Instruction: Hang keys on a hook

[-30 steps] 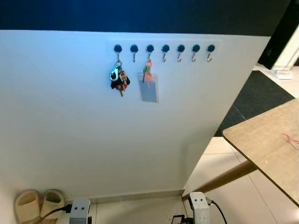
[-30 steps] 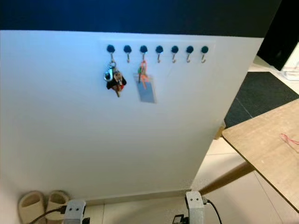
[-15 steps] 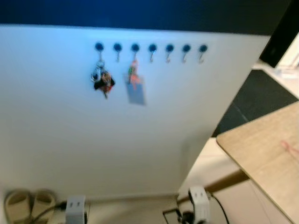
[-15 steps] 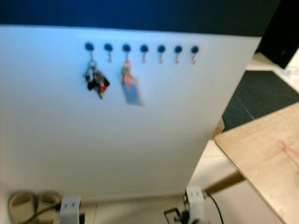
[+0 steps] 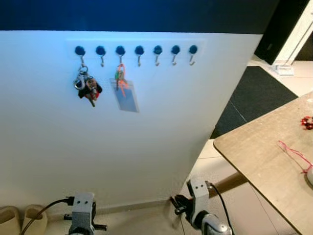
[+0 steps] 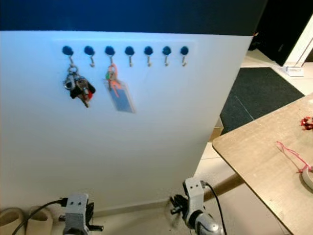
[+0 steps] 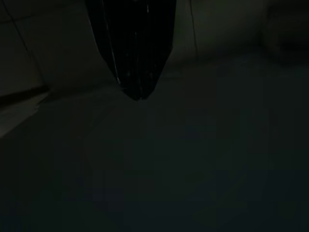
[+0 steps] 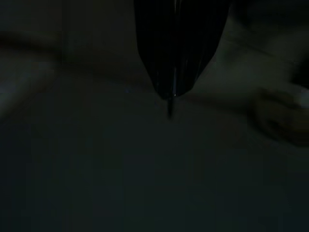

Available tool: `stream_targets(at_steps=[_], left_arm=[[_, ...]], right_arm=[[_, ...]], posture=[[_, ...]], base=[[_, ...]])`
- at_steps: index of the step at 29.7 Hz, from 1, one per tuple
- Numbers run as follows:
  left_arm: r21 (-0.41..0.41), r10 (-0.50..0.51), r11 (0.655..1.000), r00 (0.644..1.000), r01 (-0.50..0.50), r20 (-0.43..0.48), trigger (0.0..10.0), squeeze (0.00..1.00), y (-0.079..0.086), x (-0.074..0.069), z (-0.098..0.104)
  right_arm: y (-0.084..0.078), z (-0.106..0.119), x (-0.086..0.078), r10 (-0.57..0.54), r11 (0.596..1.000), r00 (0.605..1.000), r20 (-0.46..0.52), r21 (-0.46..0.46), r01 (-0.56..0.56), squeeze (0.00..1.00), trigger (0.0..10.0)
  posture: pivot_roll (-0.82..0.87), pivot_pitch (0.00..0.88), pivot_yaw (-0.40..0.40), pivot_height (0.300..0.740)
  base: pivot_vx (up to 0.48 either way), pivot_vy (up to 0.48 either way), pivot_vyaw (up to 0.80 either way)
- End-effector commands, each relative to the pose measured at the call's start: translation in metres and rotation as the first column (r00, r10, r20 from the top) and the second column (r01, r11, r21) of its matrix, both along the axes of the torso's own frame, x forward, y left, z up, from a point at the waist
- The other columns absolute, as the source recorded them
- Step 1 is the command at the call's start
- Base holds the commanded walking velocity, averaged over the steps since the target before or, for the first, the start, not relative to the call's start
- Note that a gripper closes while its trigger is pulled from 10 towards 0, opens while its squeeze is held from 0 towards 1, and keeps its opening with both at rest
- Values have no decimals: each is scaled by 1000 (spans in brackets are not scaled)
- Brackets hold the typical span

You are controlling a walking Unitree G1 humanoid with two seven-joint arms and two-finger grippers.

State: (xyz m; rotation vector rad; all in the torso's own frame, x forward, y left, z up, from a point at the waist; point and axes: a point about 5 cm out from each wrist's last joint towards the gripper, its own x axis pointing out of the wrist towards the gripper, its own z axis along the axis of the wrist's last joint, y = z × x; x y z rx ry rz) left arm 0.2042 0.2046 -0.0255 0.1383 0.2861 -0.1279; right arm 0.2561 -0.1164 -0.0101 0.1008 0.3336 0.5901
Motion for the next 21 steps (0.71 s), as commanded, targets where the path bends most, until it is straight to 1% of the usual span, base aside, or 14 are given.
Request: stream_targets(at_steps=[1, 3, 6, 9, 10, 12, 13, 14, 15, 16, 17, 18, 20, 21], left_arm=[[22, -68, 998, 997, 67, 46, 10000, 0, -2, 1, 7], [31, -96, 995, 993, 94, 71, 10000, 0, -3, 3, 12], [56, -149, 988, 983, 144, 105, 10000, 0, -1, 3, 21], [52, -213, 977, 963, 208, 162, 10000, 0, -2, 3, 33], [51, -244, 970, 952, 239, 186, 10000, 0, -4, 3, 39], [53, -276, 961, 938, 271, 209, 10000, 0, -7, 3, 45], [64, -289, 957, 929, 282, 230, 10000, 0, -8, 4, 49], [64, -289, 957, 929, 282, 230, 10000, 0, -8, 4, 49], [72, -296, 955, 924, 287, 243, 10000, 0, -9, 5, 51], [76, -296, 955, 916, 287, 272, 10000, 0, -9, 7, 56], [72, -297, 955, 903, 289, 312, 10000, 0, -10, 9, 65], [67, -296, 955, 894, 290, 338, 10000, 0, -11, 10, 71], [48, -315, 945, 862, 323, 397, 10000, 0, -17, 13, 87], [48, -315, 945, 862, 323, 397, 10000, 0, -17, 13, 87]], right_arm=[[5, 12, 5, 43, 998, 996, 73, 38, -46, 0, 10000], [11, 24, 11, 62, 994, 988, 141, 76, -73, 0, 10000], [16, 53, 24, 25, 988, 962, 272, 139, -65, 0, 10000], [16, 84, 34, -30, 983, 910, 414, 177, -48, 0, 10000], [16, 97, 37, -48, 983, 881, 470, 177, -41, 0, 10000], [16, 109, 39, -62, 984, 850, 523, 176, -37, 0, 10000], [15, 116, 40, -67, 987, 825, 562, 158, -27, 0, 10000], [15, 116, 40, -67, 987, 825, 562, 158, -27, 0, 10000], [15, 120, 41, -70, 989, 808, 585, 147, -20, 0, 10000], [13, 131, 42, -92, 989, 768, 634, 147, -3, 0, 10000], [11, 146, 43, -128, 986, 717, 686, 167, 16, 0, 10000], [9, 156, 43, -153, 982, 683, 715, 185, 27, 0, 10000], [6, 180, 41, -187, 980, 593, 784, 194, 51, 0, 10000], [6, 180, 41, -187, 980, 593, 784, 194, 51, 0, 10000]], posture=[[77, 59, -41, 740], [77, 60, -42, 740], [77, 62, -45, 740], [74, 67, -45, 740], [73, 68, -45, 740], [72, 69, -45, 740], [69, 71, -45, 740], [69, 71, -45, 740], [69, 71, -45, 740], [66, 72, -45, 740], [62, 74, -45, 740], [62, 74, -45, 740], [60, 75, -48, 740], [60, 75, -48, 740]], base=[[0, 0, 0], [0, 0, 0], [0, 0, 0], [0, 0, 0], [0, 0, 0], [0, 0, 0], [0, 0, 0], [0, 0, 0], [0, 0, 0], [0, 0, 0], [0, 0, 0], [0, 0, 0], [0, 0, 0], [0, 0, 0]])
